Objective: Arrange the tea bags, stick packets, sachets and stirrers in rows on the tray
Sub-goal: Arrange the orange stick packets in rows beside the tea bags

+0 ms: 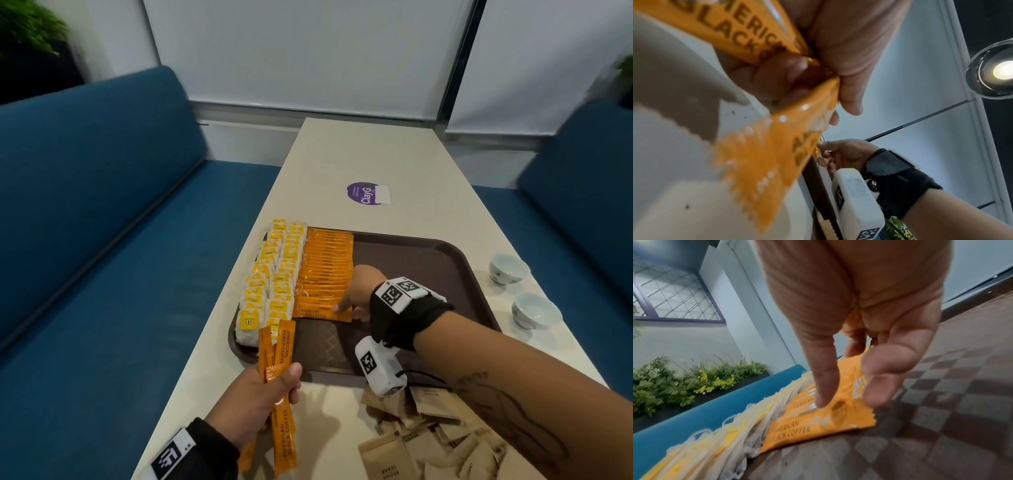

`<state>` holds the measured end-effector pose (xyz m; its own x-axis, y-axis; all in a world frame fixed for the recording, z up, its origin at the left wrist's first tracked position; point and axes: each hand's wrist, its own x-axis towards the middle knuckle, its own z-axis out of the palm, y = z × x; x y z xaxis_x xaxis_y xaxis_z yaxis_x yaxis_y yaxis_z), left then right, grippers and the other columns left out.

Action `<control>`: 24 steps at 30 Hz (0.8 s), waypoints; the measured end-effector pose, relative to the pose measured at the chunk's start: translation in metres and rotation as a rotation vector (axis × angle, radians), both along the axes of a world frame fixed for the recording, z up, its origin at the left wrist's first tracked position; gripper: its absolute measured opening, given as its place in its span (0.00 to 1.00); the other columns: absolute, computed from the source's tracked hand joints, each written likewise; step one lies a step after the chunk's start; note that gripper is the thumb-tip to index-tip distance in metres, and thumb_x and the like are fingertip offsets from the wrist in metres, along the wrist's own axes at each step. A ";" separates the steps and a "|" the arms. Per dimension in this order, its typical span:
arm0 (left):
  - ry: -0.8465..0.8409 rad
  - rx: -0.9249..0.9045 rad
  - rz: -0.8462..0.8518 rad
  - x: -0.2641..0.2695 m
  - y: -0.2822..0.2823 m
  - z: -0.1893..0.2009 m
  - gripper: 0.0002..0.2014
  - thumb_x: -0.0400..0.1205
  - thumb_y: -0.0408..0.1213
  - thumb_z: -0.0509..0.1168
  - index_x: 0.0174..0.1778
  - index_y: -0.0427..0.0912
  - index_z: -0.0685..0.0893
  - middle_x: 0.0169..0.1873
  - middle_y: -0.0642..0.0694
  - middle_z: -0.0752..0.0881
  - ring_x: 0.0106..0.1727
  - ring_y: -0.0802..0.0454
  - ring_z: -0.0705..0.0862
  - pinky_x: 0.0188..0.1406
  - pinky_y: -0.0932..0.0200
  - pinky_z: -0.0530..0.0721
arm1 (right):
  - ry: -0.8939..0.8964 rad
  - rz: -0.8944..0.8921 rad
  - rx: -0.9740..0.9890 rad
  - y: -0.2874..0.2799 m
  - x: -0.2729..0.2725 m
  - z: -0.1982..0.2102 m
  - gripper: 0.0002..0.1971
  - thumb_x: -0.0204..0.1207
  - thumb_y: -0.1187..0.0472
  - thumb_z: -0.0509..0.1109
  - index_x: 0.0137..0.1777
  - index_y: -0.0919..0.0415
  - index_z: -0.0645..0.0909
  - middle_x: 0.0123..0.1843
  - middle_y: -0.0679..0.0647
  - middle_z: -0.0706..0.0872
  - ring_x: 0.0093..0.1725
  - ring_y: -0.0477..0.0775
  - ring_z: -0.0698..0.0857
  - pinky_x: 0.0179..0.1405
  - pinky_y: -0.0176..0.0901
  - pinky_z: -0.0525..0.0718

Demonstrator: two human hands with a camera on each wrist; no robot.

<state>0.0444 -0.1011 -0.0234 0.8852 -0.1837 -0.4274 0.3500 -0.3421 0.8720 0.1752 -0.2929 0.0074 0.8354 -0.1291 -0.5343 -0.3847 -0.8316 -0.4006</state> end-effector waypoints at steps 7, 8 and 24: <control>0.011 -0.095 -0.034 0.003 -0.002 0.002 0.23 0.67 0.62 0.61 0.33 0.43 0.82 0.26 0.48 0.83 0.25 0.54 0.79 0.28 0.63 0.78 | -0.174 -0.035 0.398 0.001 -0.040 0.033 0.12 0.73 0.53 0.76 0.44 0.61 0.78 0.41 0.56 0.84 0.38 0.50 0.82 0.40 0.46 0.81; -0.002 -0.106 -0.040 0.003 -0.004 0.003 0.23 0.68 0.63 0.62 0.32 0.44 0.82 0.26 0.48 0.83 0.25 0.55 0.79 0.29 0.62 0.78 | -0.161 -0.012 0.470 0.003 -0.053 0.039 0.12 0.72 0.51 0.75 0.44 0.60 0.80 0.39 0.54 0.84 0.37 0.48 0.82 0.37 0.43 0.79; -0.071 -0.194 -0.014 -0.005 -0.016 0.003 0.22 0.72 0.59 0.67 0.39 0.40 0.82 0.25 0.49 0.84 0.19 0.59 0.76 0.18 0.66 0.72 | -0.255 -0.360 1.021 0.012 -0.118 0.015 0.04 0.83 0.59 0.62 0.48 0.58 0.76 0.43 0.58 0.84 0.38 0.52 0.83 0.25 0.40 0.80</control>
